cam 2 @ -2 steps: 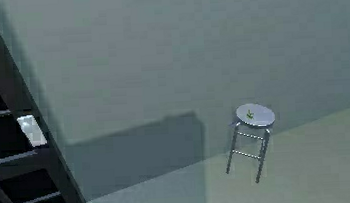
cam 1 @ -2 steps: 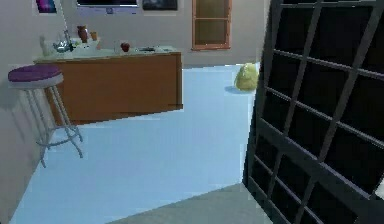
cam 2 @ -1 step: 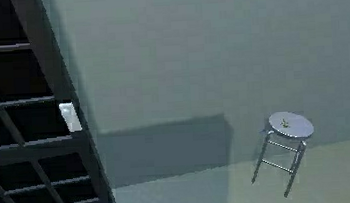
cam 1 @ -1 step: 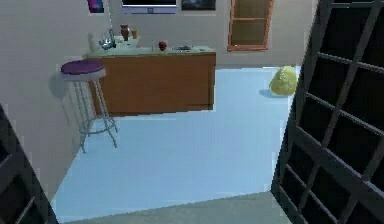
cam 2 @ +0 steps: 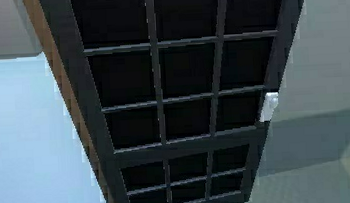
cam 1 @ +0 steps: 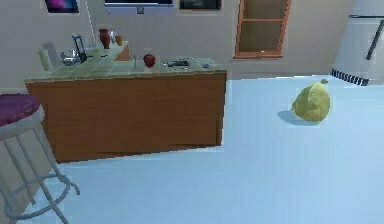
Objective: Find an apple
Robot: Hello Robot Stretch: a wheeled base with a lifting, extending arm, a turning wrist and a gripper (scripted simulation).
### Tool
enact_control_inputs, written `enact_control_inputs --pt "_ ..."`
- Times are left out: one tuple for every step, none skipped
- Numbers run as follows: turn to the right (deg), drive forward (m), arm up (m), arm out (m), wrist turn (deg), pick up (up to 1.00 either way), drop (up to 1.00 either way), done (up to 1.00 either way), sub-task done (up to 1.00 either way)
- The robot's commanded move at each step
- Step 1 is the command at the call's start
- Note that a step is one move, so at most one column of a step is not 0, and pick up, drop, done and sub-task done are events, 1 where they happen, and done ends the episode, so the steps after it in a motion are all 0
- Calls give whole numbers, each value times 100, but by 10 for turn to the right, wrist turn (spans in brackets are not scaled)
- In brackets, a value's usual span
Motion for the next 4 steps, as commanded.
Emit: enact_control_inputs --pt "0 70 0 0 0 0 0 0 0" --pt "-300 0 0 0 0 0 0 0 0" --pt "0 45 0 0 0 0 0 0 0" --pt "180 0 0 0 0 0 0 0 0"
